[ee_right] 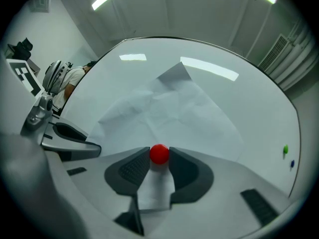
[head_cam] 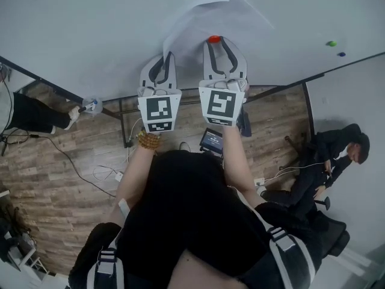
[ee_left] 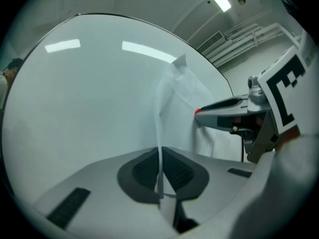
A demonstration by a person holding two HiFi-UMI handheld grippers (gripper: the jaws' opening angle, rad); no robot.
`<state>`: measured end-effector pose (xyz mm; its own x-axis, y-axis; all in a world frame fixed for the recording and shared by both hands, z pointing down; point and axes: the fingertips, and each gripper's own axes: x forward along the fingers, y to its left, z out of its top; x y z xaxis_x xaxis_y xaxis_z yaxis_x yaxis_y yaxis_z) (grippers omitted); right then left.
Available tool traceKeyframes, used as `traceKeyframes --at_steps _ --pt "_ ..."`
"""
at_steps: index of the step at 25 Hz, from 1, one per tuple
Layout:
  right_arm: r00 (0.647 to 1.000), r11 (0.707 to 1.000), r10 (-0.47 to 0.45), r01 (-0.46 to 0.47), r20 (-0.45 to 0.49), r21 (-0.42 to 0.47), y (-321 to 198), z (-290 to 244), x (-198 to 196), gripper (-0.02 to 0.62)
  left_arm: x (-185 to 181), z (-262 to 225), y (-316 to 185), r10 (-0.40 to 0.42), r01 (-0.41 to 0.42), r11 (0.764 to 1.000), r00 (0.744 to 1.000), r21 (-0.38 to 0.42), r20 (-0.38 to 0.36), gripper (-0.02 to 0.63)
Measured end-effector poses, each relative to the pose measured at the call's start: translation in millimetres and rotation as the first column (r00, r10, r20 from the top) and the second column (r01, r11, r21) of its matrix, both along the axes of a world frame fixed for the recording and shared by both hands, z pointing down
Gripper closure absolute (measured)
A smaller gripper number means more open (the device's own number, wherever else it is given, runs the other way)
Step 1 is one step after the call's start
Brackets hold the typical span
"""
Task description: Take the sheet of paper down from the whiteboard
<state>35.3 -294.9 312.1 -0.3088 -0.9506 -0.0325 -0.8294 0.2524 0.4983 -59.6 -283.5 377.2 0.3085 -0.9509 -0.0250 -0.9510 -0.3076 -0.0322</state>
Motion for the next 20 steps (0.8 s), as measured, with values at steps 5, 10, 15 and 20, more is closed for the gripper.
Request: traceKeyframes --at_steps 5,10,15,20 --pt "1.000 1.000 0.005 -0.005 0.002 -0.003 0.2 0.4 0.1 0.477 -0.2 0.7 -0.1 0.002 -0.002 1.000 1.000 -0.003 -0.003 0.592" --pt "1.000 1.000 0.008 -0.008 0.003 -0.003 0.0 0.4 1.2 0.477 0.7 0.6 -0.4 -0.001 0.001 1.000 1.000 -0.002 -0.009 0.592" --pt "1.000 1.000 0.008 -0.008 0.003 -0.004 -0.6 0.4 0.3 0.477 0.0 0.9 -0.8 -0.005 0.005 1.000 1.000 -0.005 -0.017 0.592" --pt "1.000 1.000 0.007 -0.007 0.000 -0.005 -0.9 0.3 0.0 0.477 -0.8 0.8 -1.3 -0.008 0.008 1.000 0.999 -0.006 -0.032 0.592"
